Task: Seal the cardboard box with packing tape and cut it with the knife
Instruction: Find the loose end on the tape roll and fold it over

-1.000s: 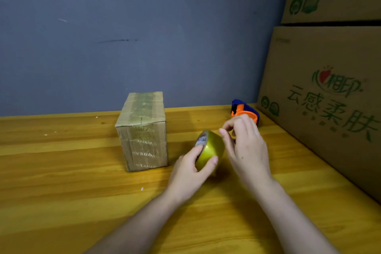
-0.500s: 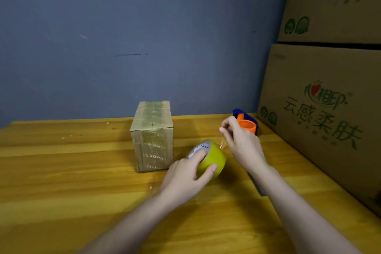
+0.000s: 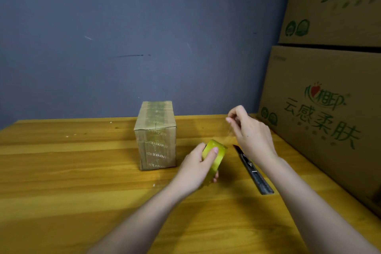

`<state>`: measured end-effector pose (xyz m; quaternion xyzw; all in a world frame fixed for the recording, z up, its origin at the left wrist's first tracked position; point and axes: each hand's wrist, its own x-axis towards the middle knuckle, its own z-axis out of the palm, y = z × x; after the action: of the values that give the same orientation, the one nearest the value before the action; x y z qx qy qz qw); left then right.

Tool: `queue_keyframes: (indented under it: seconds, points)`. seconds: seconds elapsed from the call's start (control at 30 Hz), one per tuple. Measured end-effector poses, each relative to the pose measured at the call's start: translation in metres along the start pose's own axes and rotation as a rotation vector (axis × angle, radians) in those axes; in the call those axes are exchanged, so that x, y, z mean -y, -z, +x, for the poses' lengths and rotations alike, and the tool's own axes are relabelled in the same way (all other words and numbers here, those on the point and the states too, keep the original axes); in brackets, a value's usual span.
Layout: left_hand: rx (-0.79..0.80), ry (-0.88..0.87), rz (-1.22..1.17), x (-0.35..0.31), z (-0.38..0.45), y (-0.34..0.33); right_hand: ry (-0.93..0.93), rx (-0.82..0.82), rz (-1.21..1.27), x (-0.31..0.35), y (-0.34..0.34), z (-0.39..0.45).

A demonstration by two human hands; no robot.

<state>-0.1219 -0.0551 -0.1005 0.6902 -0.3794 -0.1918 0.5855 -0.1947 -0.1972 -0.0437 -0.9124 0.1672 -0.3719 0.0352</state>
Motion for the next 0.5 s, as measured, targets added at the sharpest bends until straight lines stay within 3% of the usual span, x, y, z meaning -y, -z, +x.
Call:
queue_keyframes:
  seconds: [0.07, 0.23, 0.43, 0.5]
  points:
    - [0.015, 0.101, -0.148, -0.003, -0.001, 0.003, 0.005, -0.044, 0.058, 0.004, 0.012, 0.005]
    - [0.045, 0.18, -0.103, -0.013, 0.001, 0.009, 0.267, -0.144, -0.063, 0.028, 0.032, 0.014]
    - [0.024, 0.281, -0.223, -0.027, 0.006, 0.007, 0.478, -0.163, -0.207, 0.039, 0.04, 0.021]
    - [-0.042, 0.224, -0.053, -0.023, 0.009, 0.003, 0.48, -0.162, -0.197, 0.041, 0.041, 0.023]
